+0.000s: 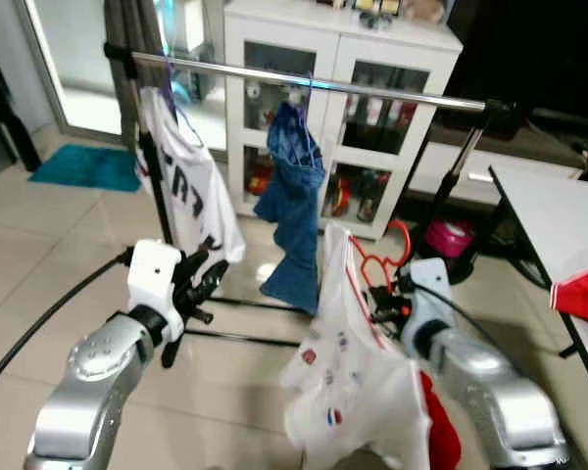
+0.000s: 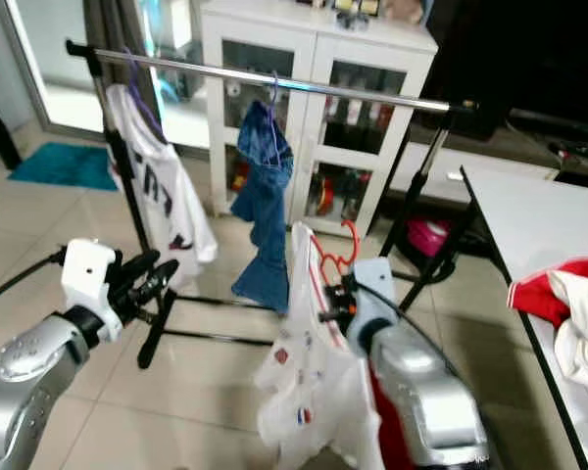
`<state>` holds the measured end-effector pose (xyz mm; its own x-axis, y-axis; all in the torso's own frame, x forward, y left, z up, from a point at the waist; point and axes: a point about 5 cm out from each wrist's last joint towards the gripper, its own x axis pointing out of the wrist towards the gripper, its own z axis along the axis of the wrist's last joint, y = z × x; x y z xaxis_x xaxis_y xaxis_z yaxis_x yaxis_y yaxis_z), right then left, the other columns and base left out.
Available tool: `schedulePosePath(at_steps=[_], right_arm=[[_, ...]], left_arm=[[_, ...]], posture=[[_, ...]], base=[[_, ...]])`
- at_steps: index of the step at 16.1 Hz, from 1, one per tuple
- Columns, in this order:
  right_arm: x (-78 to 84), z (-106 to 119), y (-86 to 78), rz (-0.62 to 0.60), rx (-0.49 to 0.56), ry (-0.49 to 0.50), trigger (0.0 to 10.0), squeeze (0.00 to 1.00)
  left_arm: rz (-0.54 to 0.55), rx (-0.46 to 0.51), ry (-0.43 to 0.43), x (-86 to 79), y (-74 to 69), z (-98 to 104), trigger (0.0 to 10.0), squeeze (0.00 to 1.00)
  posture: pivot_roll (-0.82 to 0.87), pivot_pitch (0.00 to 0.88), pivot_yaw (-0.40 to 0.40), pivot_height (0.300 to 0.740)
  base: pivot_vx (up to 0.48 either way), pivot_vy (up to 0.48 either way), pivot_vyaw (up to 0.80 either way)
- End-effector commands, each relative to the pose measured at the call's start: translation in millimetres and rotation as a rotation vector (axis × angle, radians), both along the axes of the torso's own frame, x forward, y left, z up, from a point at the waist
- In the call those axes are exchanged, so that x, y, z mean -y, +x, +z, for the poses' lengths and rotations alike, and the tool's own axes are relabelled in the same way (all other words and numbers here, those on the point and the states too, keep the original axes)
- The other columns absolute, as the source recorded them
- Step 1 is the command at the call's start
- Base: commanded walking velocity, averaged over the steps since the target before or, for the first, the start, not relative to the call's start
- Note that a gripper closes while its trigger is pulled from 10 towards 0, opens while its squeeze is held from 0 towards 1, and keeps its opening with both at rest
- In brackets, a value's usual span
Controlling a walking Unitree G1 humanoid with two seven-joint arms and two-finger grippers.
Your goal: Hang hanger
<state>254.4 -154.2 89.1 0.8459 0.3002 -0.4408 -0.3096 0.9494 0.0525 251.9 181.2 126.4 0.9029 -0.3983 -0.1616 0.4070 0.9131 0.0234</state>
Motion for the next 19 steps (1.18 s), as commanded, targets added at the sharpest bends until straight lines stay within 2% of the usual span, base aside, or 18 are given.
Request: schedulePosePath(at_steps=[1, 2, 3, 4, 5, 7, 9, 10, 11, 13, 15, 16, 17, 18, 19], right_arm=[[11.7, 6, 5.0, 0.010, 0.042, -0.050, 10.0, 0.00], [14.3, 10, 6.8, 0.056, 0.061, -0.071, 10.0, 0.00], [14.3, 13, 7.8, 0.088, 0.076, -0.075, 10.0, 0.00], [4.2, 26, 7.3, 0.246, 0.133, -0.031, 10.0, 0.00], [-3.3, 33, 5.8, 0.353, 0.159, -0.017, 10.0, 0.00], [-16.5, 43, 5.9, 0.484, 0.186, 0.057, 10.0, 0.00], [-25.8, 53, 6.0, 0.552, 0.216, 0.137, 10.0, 0.00], [-30.0, 58, 6.5, 0.583, 0.233, 0.164, 10.0, 0.00], [-32.6, 60, 8.4, 0.593, 0.247, 0.169, 10.0, 0.00], [-35.8, 62, 10.7, 0.600, 0.256, 0.178, 10.0, 0.00], [-46.0, 64, 11.6, 0.630, 0.264, 0.204, 10.0, 0.00], [-48.0, 65, 11.9, 0.639, 0.266, 0.209, 10.0, 0.00], [-49.1, 66, 12.9, 0.643, 0.271, 0.213, 10.0, 0.00], [-49.2, 67, 14.2, 0.646, 0.275, 0.215, 10.0, 0.00], [-48.9, 68, 15.2, 0.647, 0.278, 0.215, 10.0, 0.00]], left_arm=[[-0.032, 0.003, -0.001, 5.8, 2.5, 1, 10.0, 0.00], [-0.038, 0.008, -0.019, 4.8, 2.8, 2, 10.0, 0.00], [-0.044, 0.011, -0.042, 4.1, 3.3, 3, 10.0, 0.05], [-0.105, 0.018, -0.043, 6.7, 9.2, 6, 10.0, 1.00], [-0.157, 0.022, 0.012, 10.3, 15.9, 6, 10.0, 1.00], [-0.204, 0.042, 0.078, 23.7, 36.0, 10, 10.0, 1.00], [-0.169, 0.076, 0.115, 31.3, 50.0, 16, 10.0, 1.00], [-0.181, 0.077, 0.150, 36.5, 53.0, 15, 10.0, 0.94], [-0.163, 0.081, 0.188, 39.3, 54.2, 12, 10.0, 0.00], [-0.128, 0.093, 0.188, 40.9, 56.8, 10, 10.0, 0.00], [-0.125, 0.105, 0.148, 48.8, 58.5, 10, 10.0, 0.00], [-0.114, 0.105, 0.140, 49.9, 59.4, 10, 9.6, 0.00], [-0.095, 0.109, 0.144, 49.4, 60.7, 10, 5.1, 0.00], [-0.074, 0.123, 0.144, 48.6, 61.9, 11, 1.9, 0.00], [-0.054, 0.139, 0.142, 47.6, 63.0, 12, 0.0, 0.00]], posture=[[-0.06, 0.000, -0.066, 0.740], [-0.07, 0.000, -0.065, 0.740], [-0.08, 0.000, -0.060, 0.740], [-0.09, 0.000, -0.056, 0.740], [-0.09, 0.000, -0.057, 0.740], [-0.08, 0.000, -0.069, 0.740], [-0.09, 0.000, -0.070, 0.740], [-0.09, 0.000, -0.067, 0.740], [-0.09, 0.000, -0.067, 0.740], [-0.10, 0.000, -0.064, 0.740], [-0.10, 0.000, -0.077, 0.740], [-0.10, 0.000, -0.078, 0.740], [-0.10, 0.000, -0.081, 0.740], [-0.10, 0.000, -0.081, 0.740], [-0.10, 0.000, -0.081, 0.740]], base=[[0.000, 0.000, 0.00], [0.000, 0.000, 0.00], [0.000, 0.000, 0.00], [0.000, 0.000, 0.00], [0.000, 0.000, 0.00], [0.000, 0.000, 0.00], [0.000, 0.000, 0.00], [0.000, 0.000, 0.00], [0.000, 0.000, 0.00], [0.000, 0.000, 0.00], [0.000, 0.000, 0.00], [0.000, 0.000, 0.00], [0.000, 0.000, 0.00], [0.000, 0.000, 0.00], [0.000, 0.000, 0.00]])
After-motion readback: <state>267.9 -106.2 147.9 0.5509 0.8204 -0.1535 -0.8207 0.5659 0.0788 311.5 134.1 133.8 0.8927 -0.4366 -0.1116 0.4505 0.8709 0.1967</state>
